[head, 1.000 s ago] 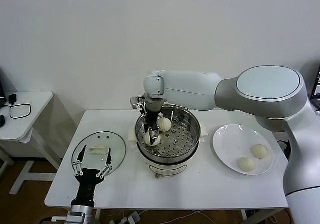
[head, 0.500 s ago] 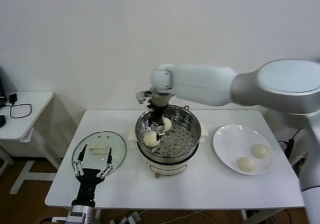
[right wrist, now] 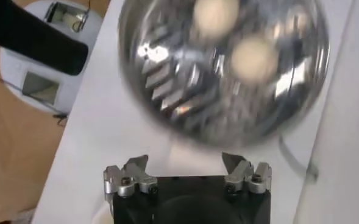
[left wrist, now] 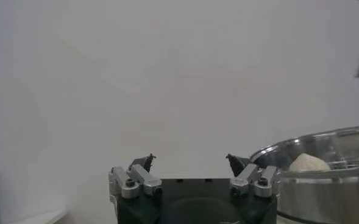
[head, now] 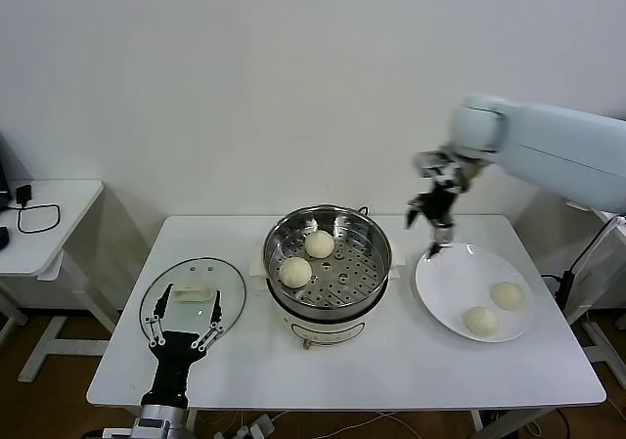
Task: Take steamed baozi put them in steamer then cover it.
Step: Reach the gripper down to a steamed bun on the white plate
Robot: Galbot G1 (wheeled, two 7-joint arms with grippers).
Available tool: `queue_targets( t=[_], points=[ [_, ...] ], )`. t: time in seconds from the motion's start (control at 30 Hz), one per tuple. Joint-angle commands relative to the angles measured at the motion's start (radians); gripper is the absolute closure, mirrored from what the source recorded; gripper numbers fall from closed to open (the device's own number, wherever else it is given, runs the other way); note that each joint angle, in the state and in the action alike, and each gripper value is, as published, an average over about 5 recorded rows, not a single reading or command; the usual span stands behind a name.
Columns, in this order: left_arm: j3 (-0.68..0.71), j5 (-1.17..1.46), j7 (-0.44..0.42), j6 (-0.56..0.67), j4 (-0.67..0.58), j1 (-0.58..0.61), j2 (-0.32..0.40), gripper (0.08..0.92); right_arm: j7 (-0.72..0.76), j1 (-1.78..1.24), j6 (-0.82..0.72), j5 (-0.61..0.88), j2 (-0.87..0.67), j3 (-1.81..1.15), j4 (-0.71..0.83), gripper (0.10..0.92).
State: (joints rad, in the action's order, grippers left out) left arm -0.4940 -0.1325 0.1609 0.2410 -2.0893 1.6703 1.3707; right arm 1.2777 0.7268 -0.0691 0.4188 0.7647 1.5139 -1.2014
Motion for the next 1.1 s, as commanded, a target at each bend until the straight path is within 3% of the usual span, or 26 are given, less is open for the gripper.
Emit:
queue_targets(
  t=[0.03,0.5,1.1],
  points=[
    [0.0,-0.008,0.0,0.001,0.011,0.01,0.005,0.177,-0.033,-0.316,0.137,-0.184,-0.228,-0.155,0.093,0.203],
    [-0.014,-0.01,0.004,-0.003,0.019,0.018,0.009,0.177,-0.059,-0.521,0.14,-0.266,-0.115,-0.325,0.242,0.203],
    [-0.025,-0.006,0.008,-0.001,0.024,0.018,0.012,0.177,-0.066,-0.57,0.136,-0.29,-0.064,-0.353,0.277,0.205]
  ],
)
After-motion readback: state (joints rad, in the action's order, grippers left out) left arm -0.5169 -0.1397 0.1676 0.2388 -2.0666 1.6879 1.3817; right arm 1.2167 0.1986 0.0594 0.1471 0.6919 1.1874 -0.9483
